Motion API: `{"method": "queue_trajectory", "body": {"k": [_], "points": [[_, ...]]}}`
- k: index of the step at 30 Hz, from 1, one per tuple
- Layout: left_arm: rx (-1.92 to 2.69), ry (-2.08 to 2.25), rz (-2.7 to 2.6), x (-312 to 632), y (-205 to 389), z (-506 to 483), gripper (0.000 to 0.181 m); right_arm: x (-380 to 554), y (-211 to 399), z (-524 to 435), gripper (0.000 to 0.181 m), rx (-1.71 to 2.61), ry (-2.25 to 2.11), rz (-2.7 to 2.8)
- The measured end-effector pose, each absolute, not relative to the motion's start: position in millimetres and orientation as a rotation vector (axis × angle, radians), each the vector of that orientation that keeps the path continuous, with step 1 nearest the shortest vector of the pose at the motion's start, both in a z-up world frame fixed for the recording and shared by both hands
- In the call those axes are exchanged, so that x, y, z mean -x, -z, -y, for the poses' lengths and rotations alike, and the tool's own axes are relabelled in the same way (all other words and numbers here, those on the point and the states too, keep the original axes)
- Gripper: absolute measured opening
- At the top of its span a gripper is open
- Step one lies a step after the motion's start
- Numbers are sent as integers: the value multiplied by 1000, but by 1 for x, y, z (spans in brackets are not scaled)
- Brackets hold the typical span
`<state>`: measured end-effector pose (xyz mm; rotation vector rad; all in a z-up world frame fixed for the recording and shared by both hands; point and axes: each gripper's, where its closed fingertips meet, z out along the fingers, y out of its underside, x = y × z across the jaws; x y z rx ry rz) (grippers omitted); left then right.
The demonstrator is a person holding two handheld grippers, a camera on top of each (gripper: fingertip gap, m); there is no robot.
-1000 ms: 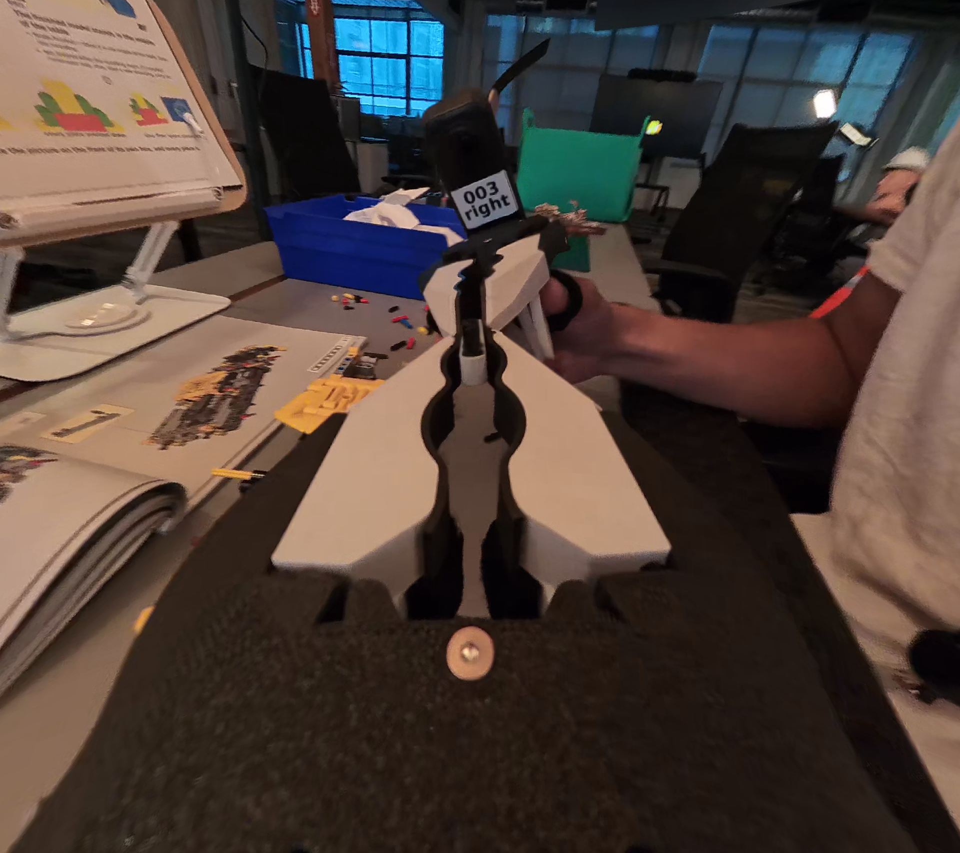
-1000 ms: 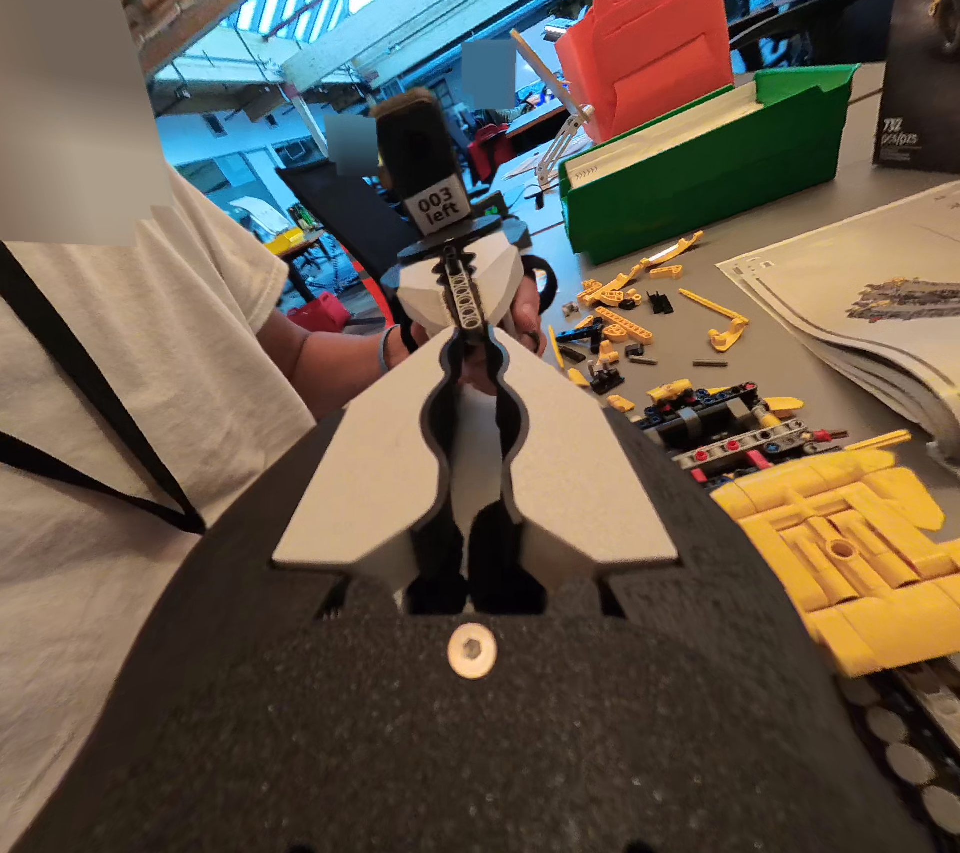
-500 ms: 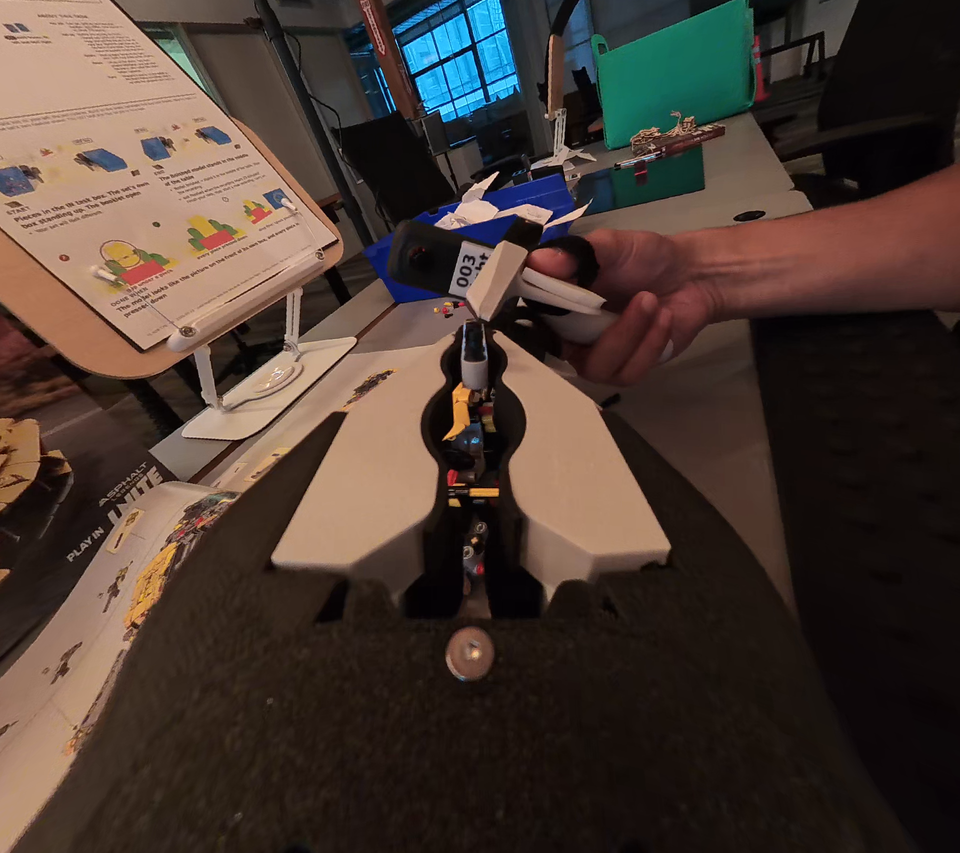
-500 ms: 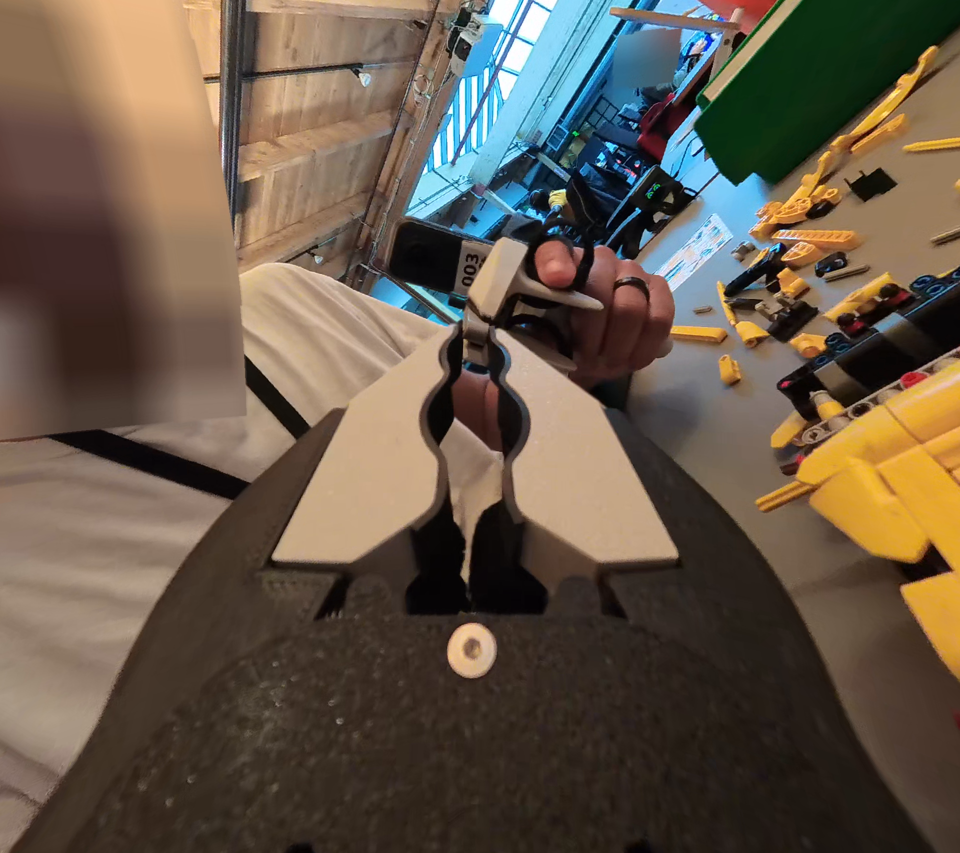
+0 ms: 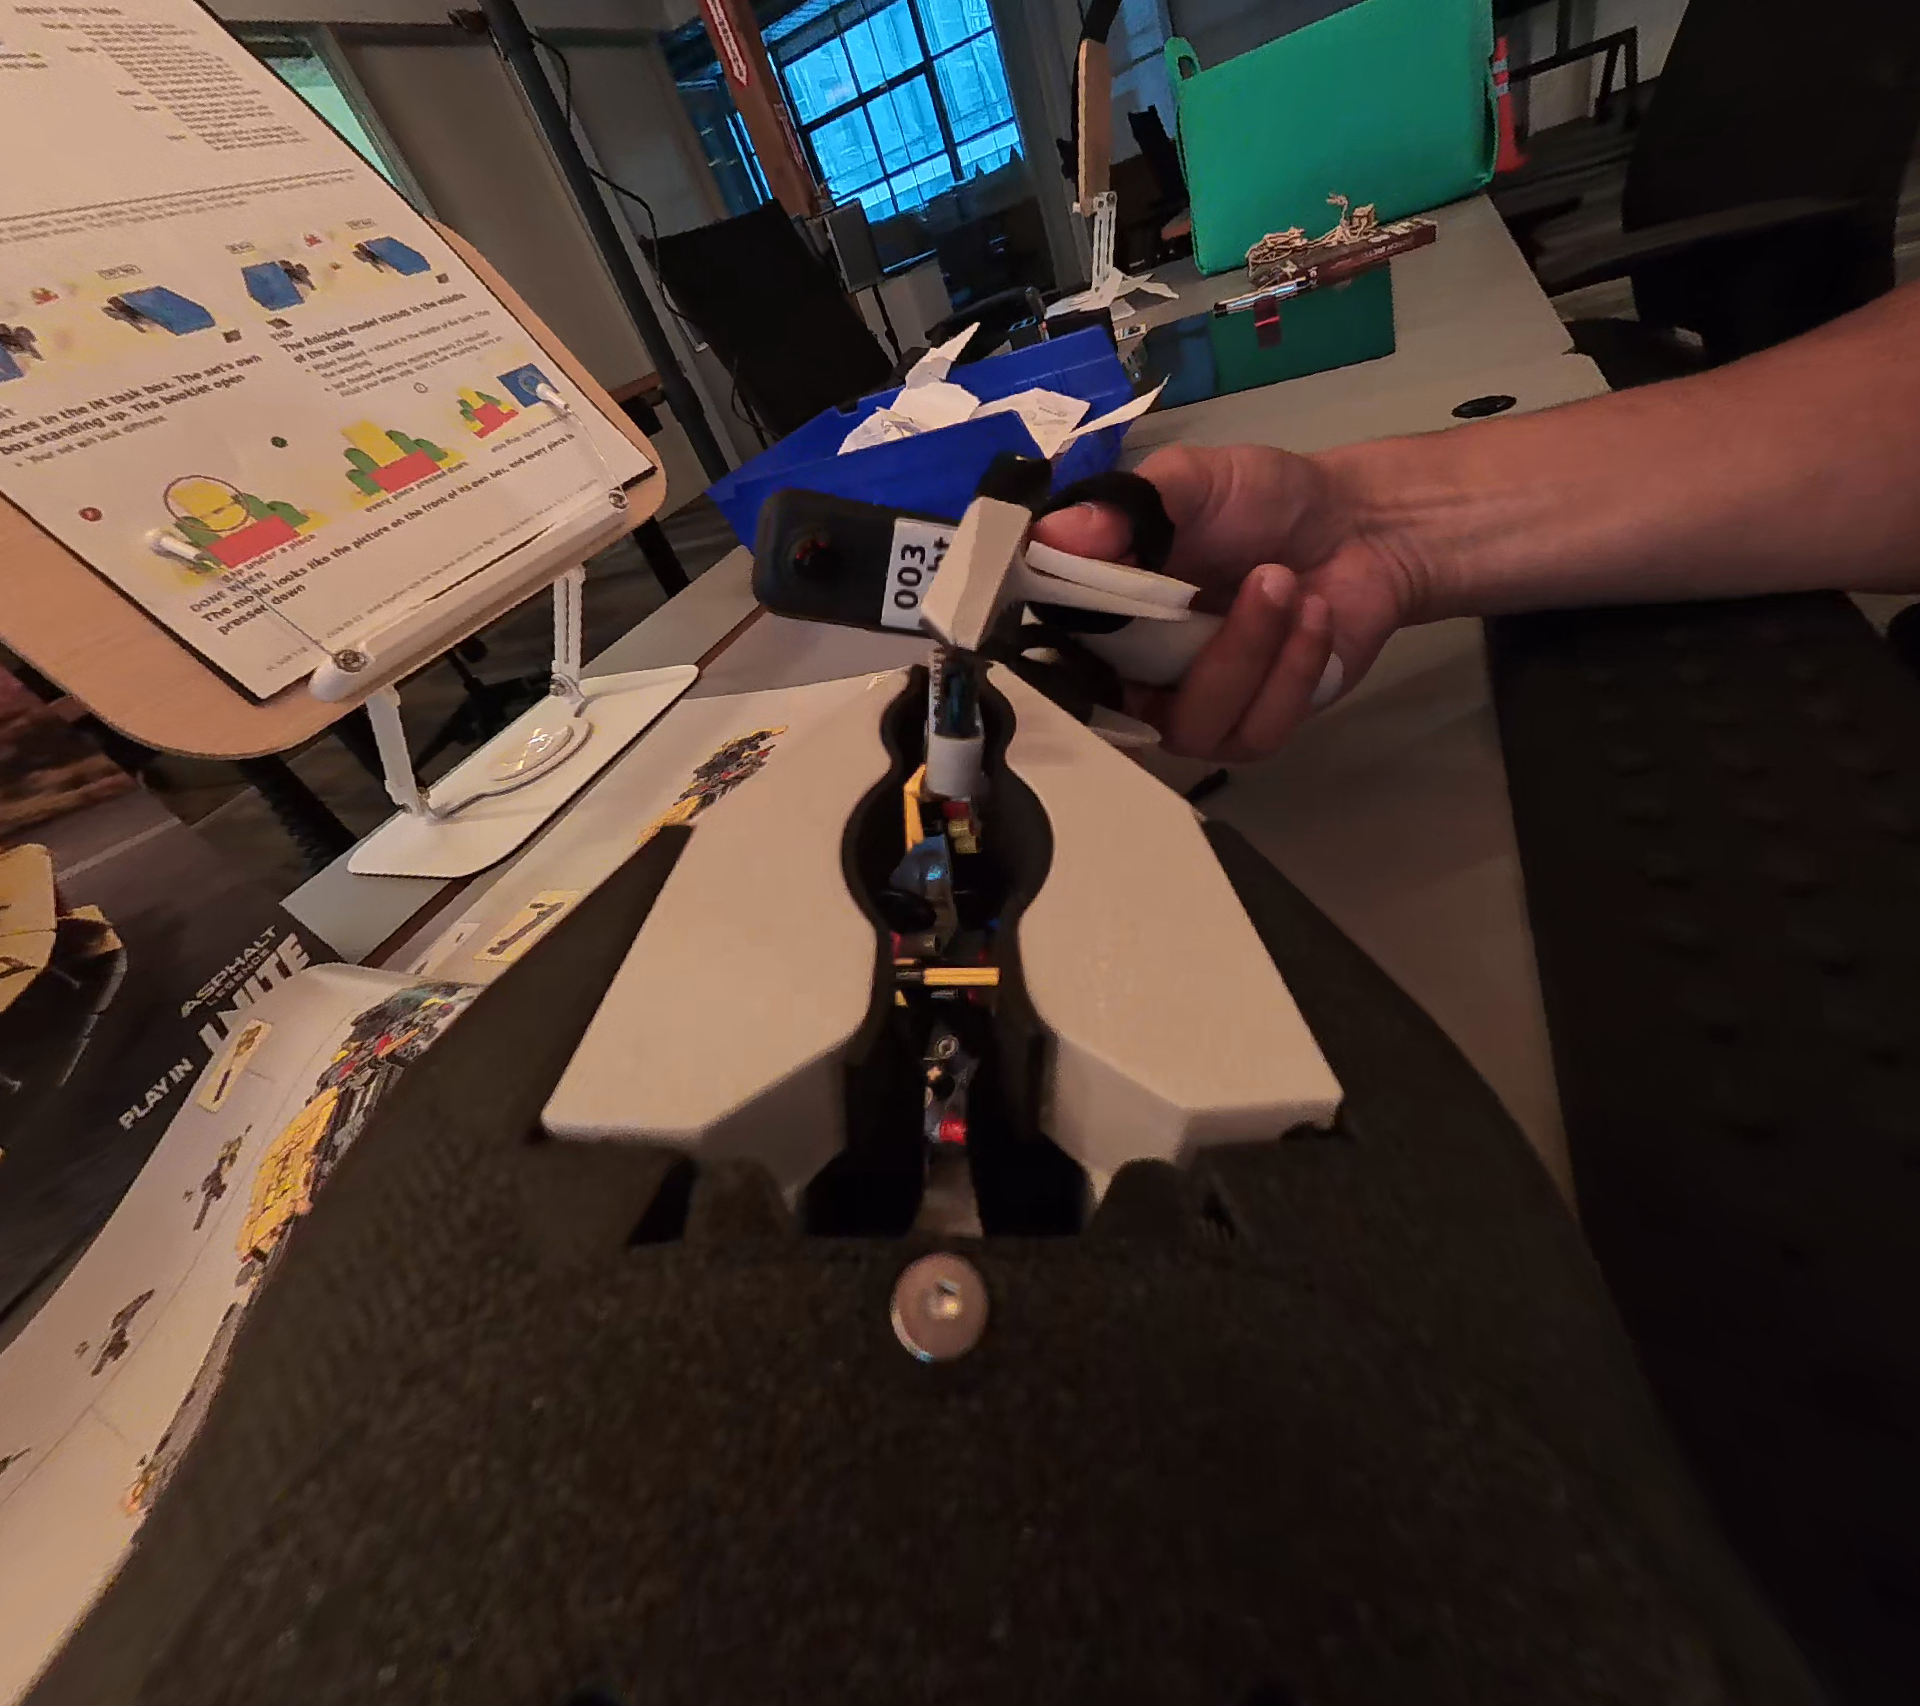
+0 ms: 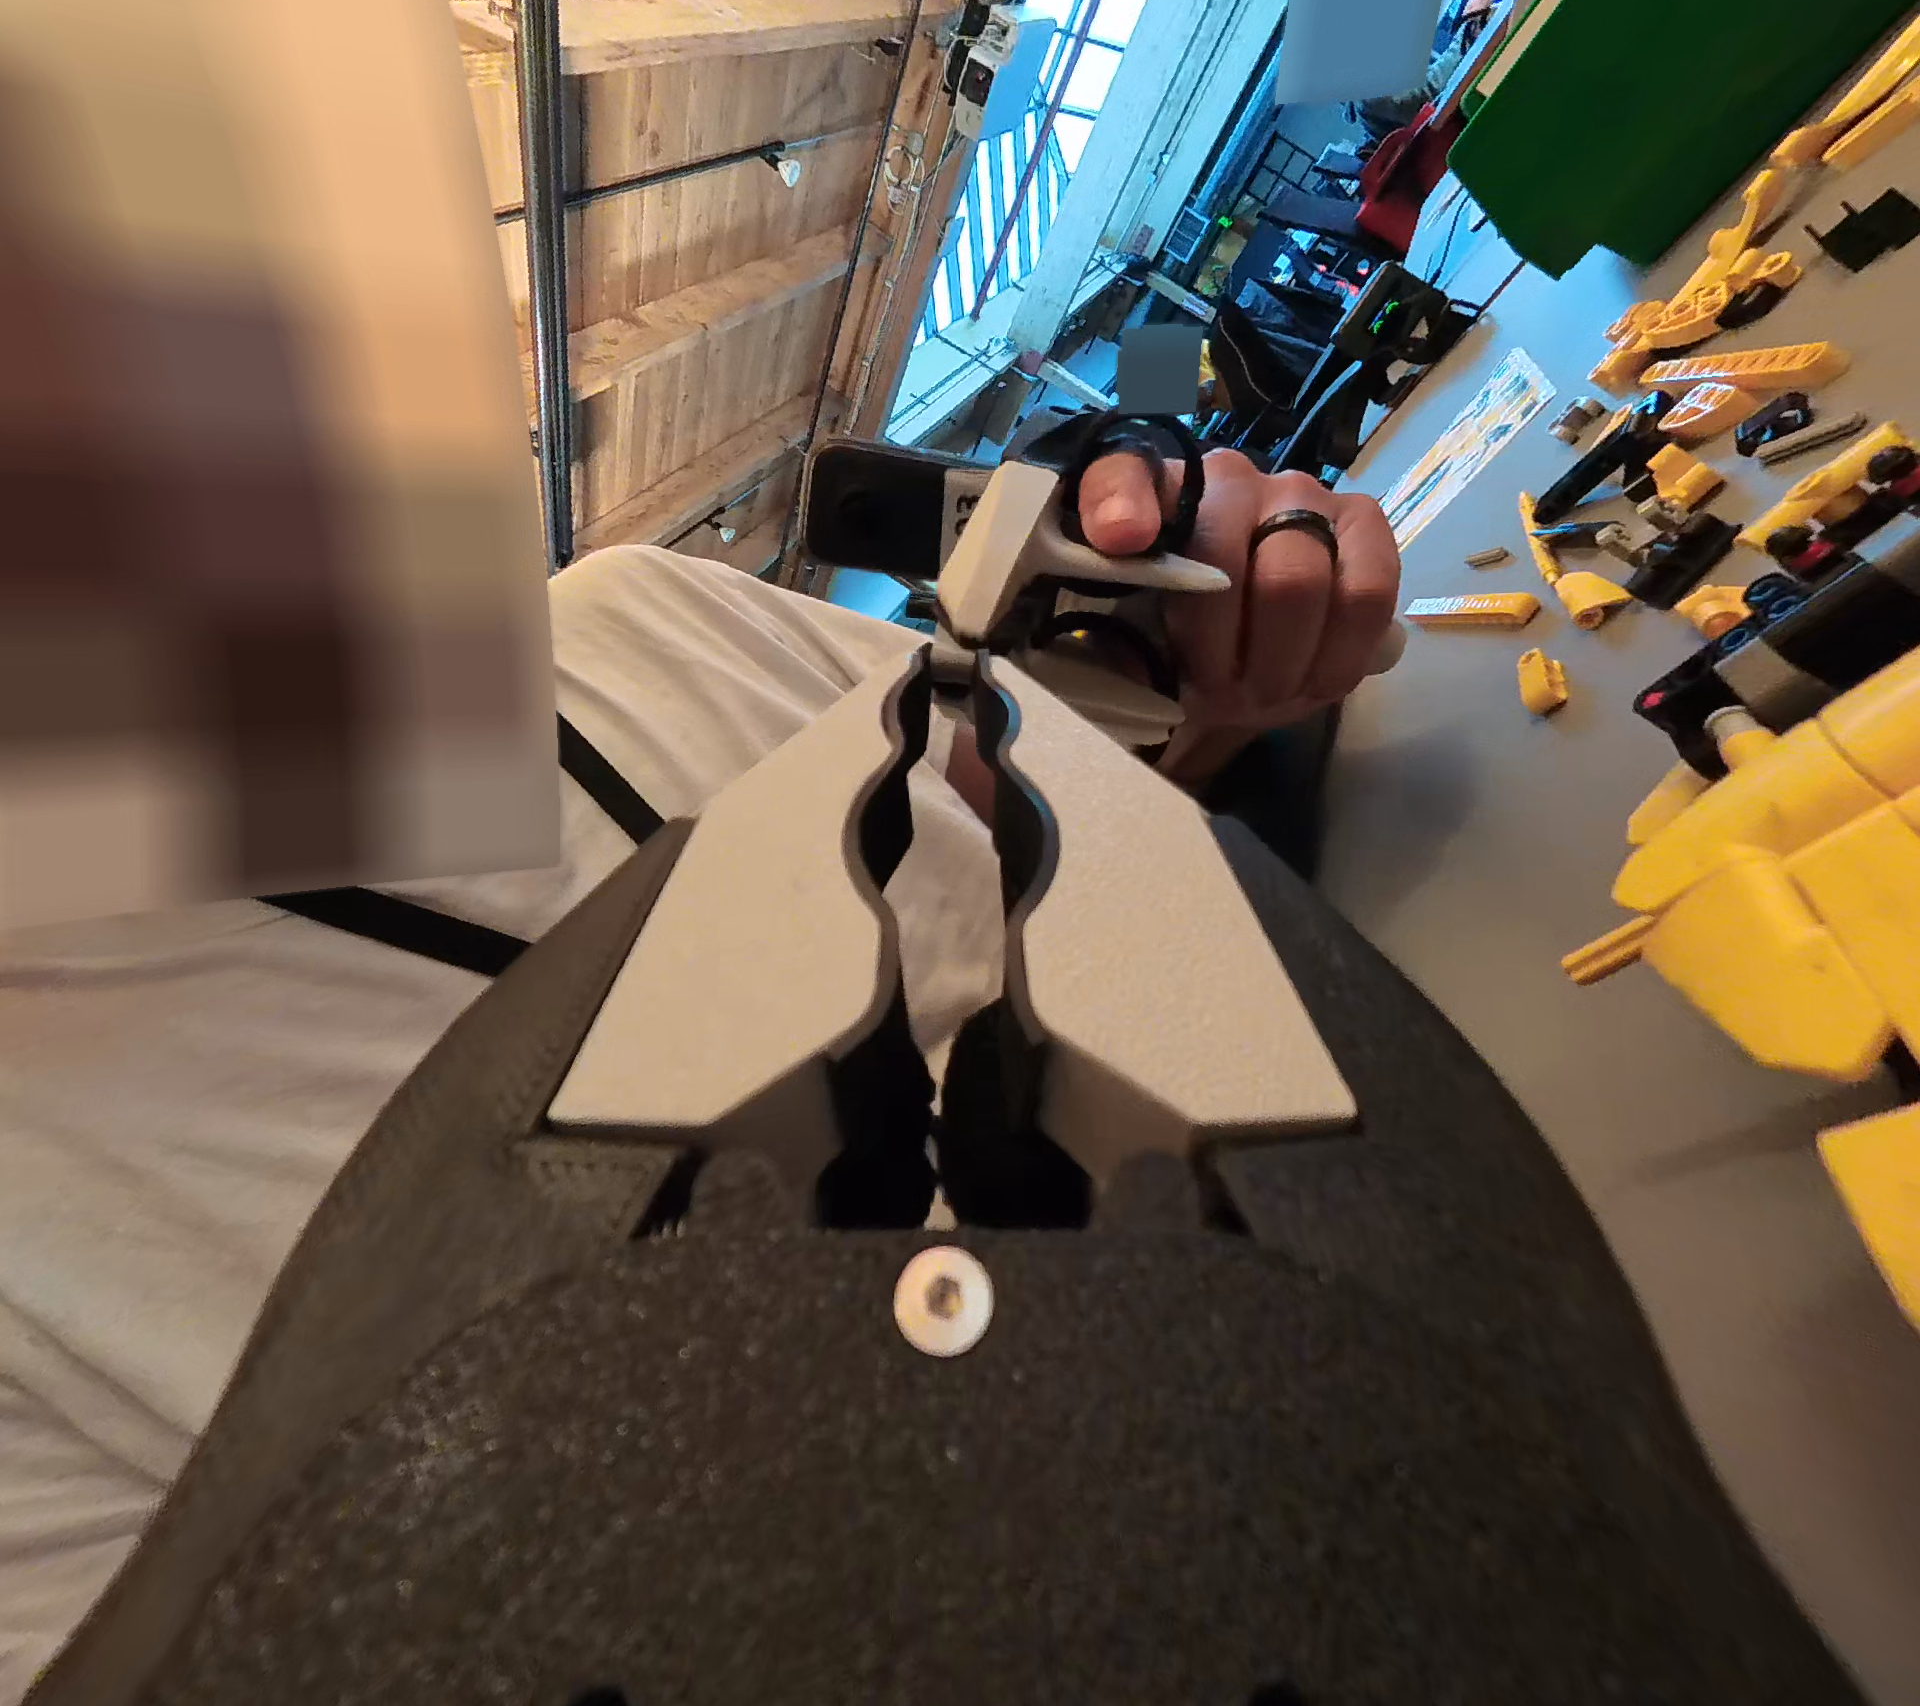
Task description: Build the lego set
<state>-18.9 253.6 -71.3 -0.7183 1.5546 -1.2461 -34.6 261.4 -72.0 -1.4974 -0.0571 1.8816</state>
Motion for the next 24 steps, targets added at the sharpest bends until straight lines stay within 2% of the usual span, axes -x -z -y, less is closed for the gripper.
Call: {"method": "queue_trajectory", "body": {"k": [8,11,15,18,20,24], "points": [[654,1259,-1531,23,63,-247,8,39,63,-255,7,1398,-2054,47],[669,1289,-1541,24,63,-247,8,40,63,-255,7,1440,-1987,86],[743,1285,-1548,21,66,-254,7,9,62,-255,19,1539,-1664,115],[824,1267,-1546,17,71,-265,7,-51,77,-247,21,1700,-1140,70],[881,1282,-1545,15,74,-270,7,-77,99,-225,27,1872,-812,98],[1012,1334,-1531,11,80,-281,7,-83,150,-174,23,2193,-453,182]]}}
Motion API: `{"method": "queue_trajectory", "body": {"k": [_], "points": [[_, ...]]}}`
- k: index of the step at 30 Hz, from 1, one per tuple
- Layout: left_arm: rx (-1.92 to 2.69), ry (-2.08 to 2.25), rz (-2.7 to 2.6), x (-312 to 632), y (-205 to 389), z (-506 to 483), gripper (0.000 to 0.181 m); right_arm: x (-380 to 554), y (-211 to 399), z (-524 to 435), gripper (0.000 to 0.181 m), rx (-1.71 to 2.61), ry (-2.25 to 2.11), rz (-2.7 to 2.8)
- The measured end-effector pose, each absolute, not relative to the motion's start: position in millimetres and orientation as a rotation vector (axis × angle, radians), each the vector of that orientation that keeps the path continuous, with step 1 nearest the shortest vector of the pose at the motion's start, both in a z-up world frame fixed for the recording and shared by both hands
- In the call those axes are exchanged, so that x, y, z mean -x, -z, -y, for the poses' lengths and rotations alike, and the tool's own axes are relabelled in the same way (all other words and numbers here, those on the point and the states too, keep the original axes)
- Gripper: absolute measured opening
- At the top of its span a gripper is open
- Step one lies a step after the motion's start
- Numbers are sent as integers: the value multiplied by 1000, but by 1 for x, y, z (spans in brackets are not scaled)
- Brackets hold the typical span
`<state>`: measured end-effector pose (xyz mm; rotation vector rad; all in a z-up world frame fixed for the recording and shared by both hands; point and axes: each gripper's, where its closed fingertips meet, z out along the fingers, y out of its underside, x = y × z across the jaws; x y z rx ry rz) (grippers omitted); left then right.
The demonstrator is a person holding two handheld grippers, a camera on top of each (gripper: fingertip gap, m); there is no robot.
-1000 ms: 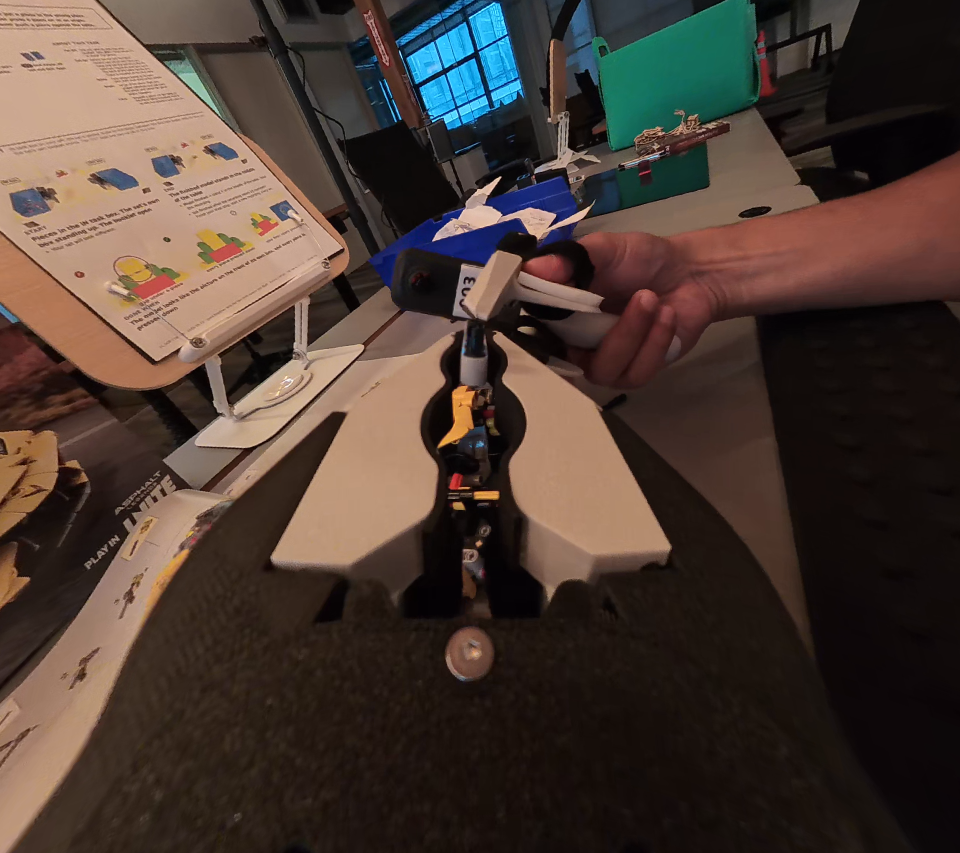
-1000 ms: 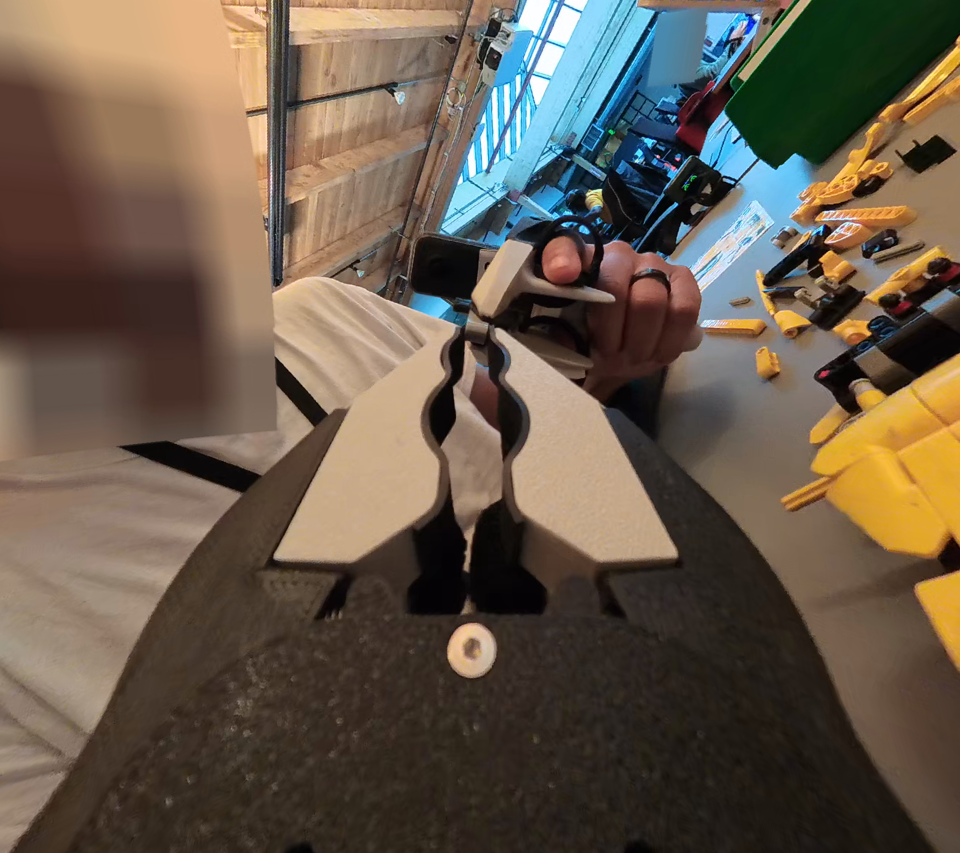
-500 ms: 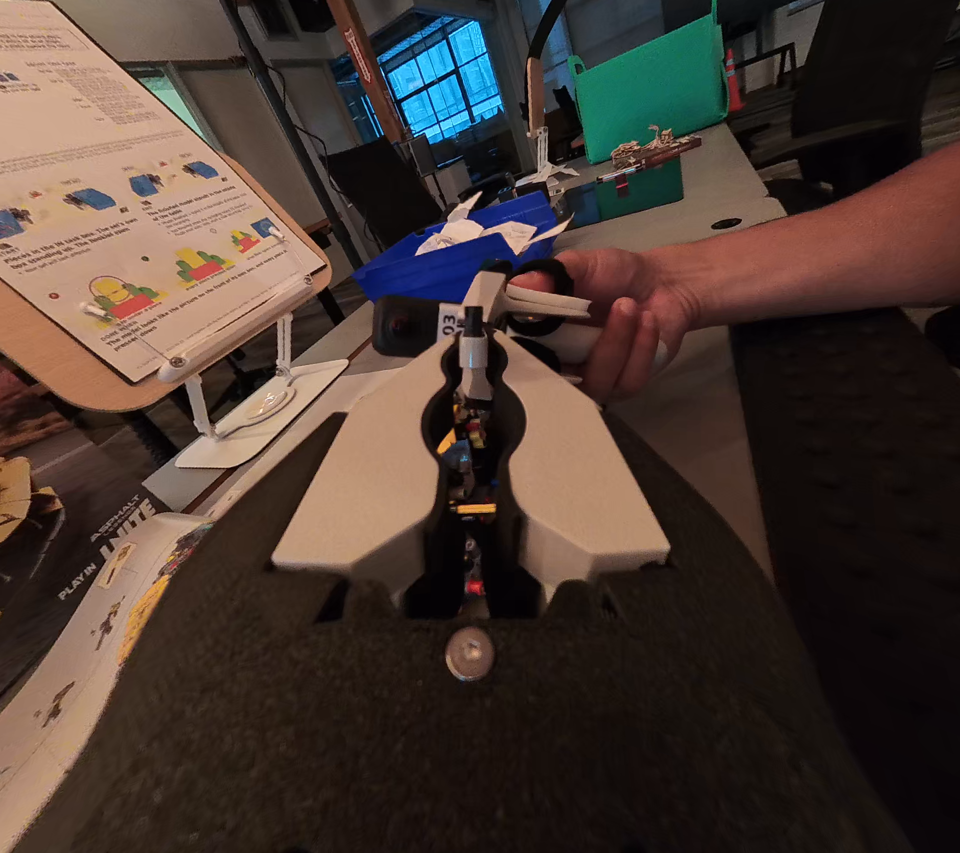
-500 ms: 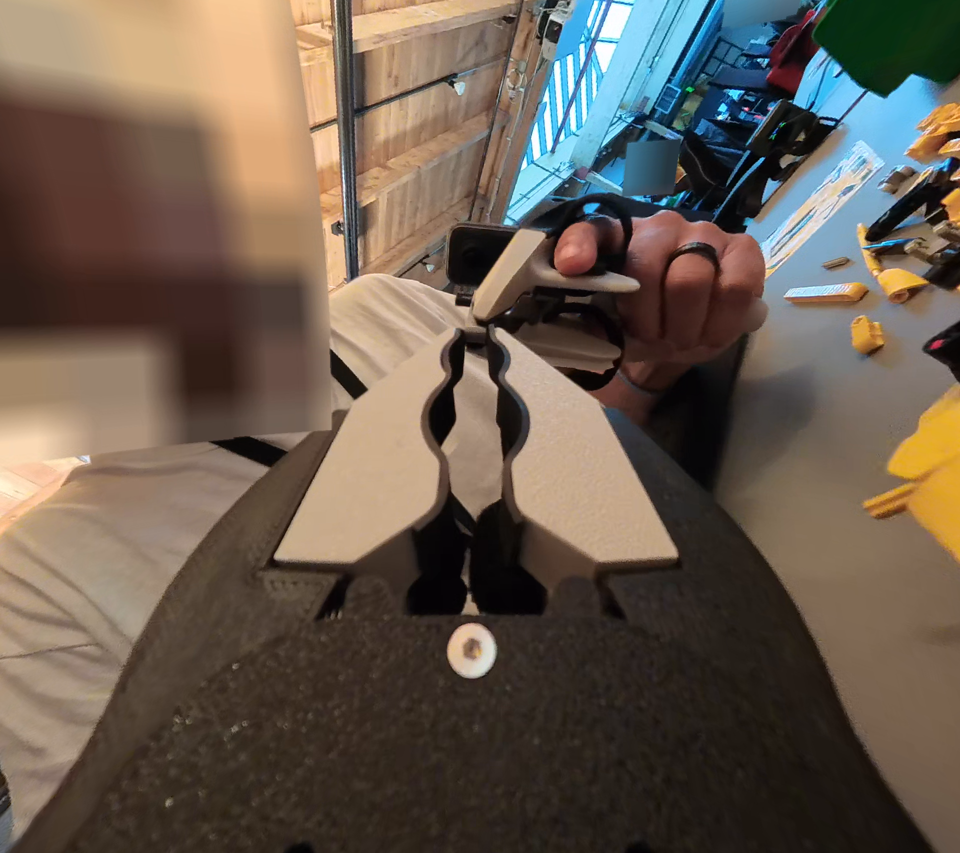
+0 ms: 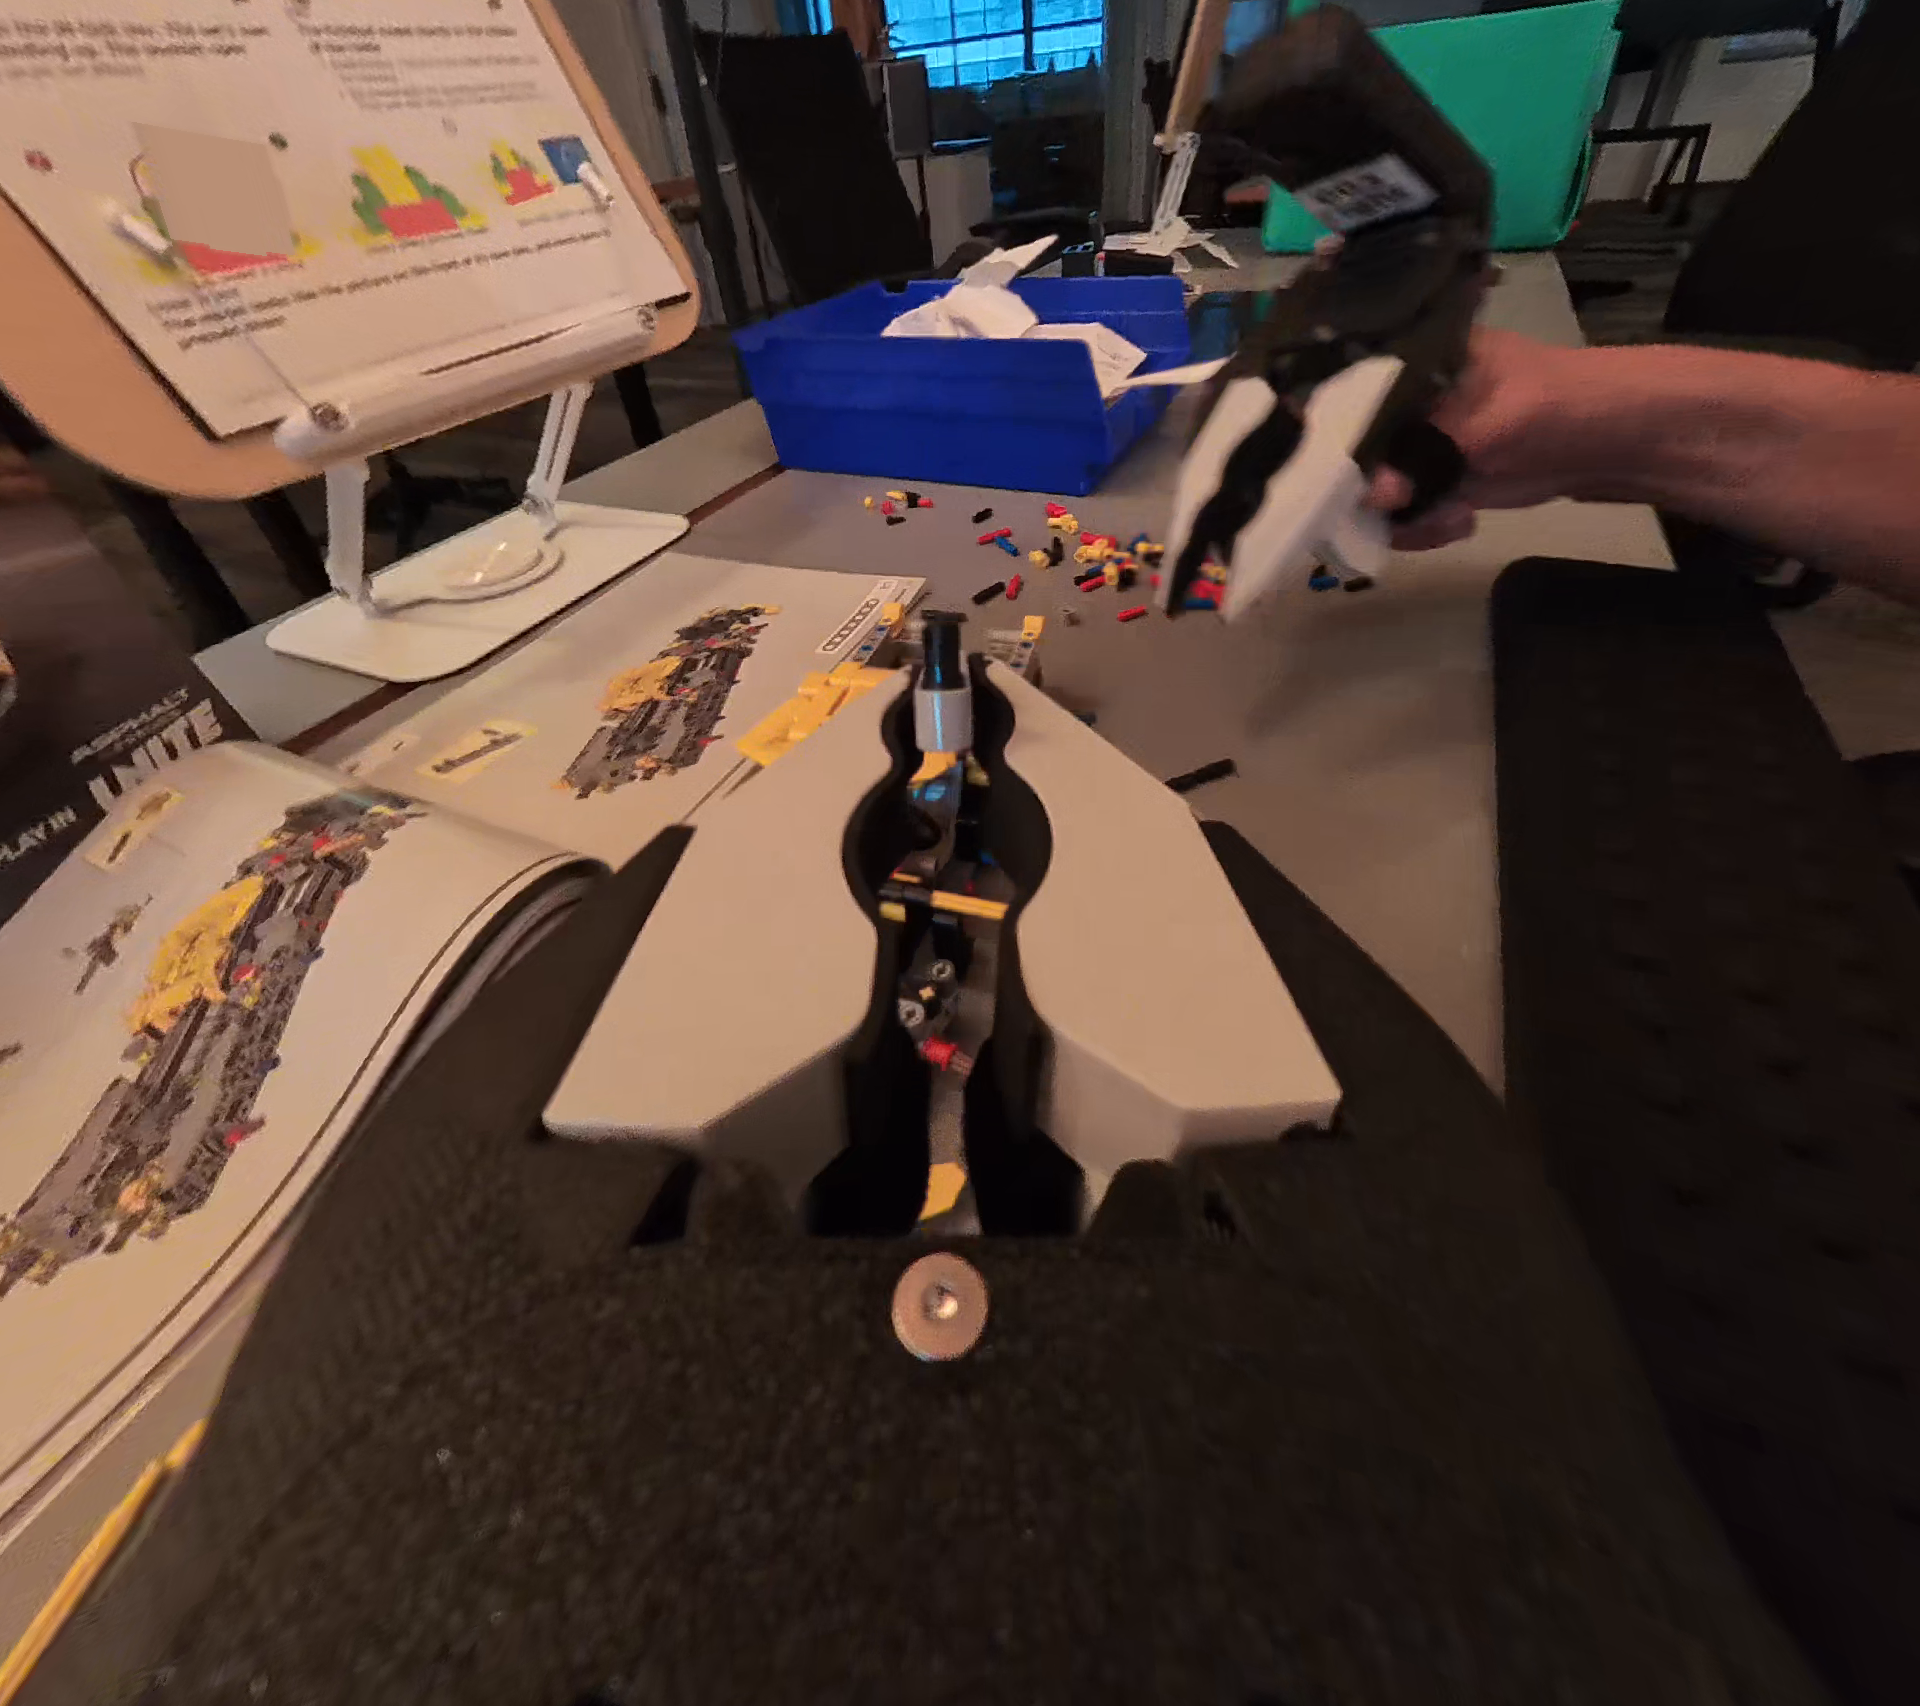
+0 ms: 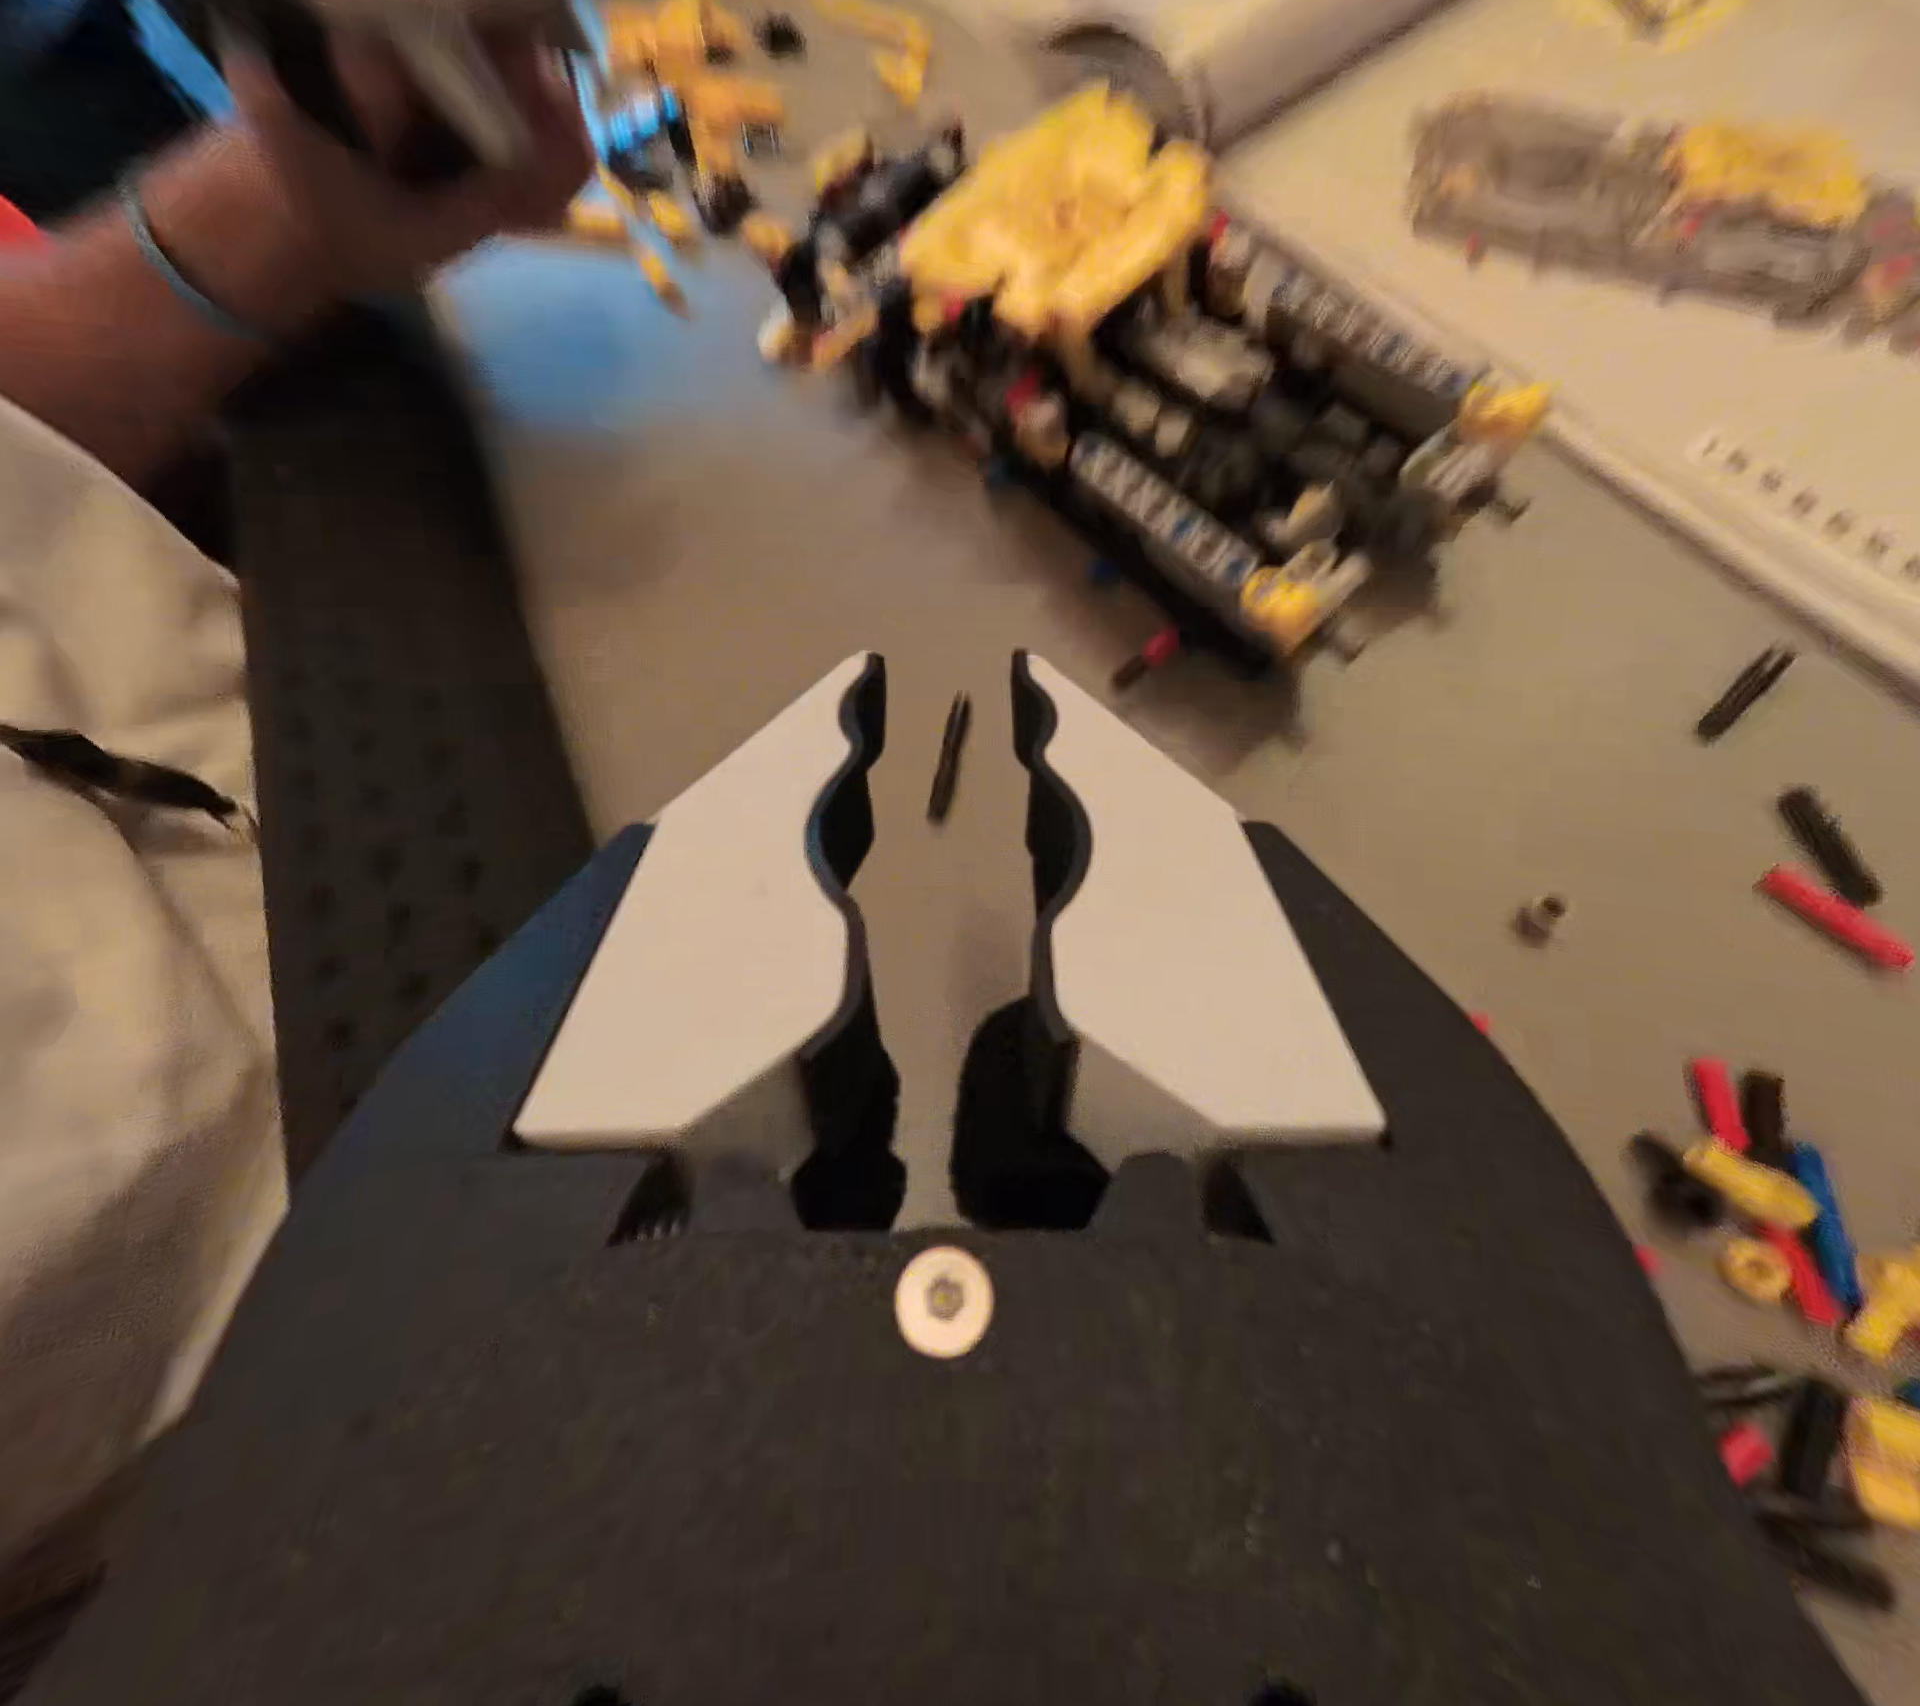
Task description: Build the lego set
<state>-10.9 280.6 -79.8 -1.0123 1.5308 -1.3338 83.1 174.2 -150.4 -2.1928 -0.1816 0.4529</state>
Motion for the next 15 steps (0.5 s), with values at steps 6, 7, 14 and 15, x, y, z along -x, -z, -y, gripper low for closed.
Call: {"method": "queue_trajectory", "body": {"k": [6,7,14,15], "points": [[1051,1361,-1510,10,80,-285,7,-72,203,-157,19,2376,-167,187],[1057,1360,-1513,10,81,-285,7,-70,203,-159,16,2355,-171,173],[1055,1378,-1519,10,81,-283,7,-67,214,-165,13,2355,-134,177],[1054,1376,-1520,10,81,-282,7,-70,214,-166,6,2351,-107,173]]}}
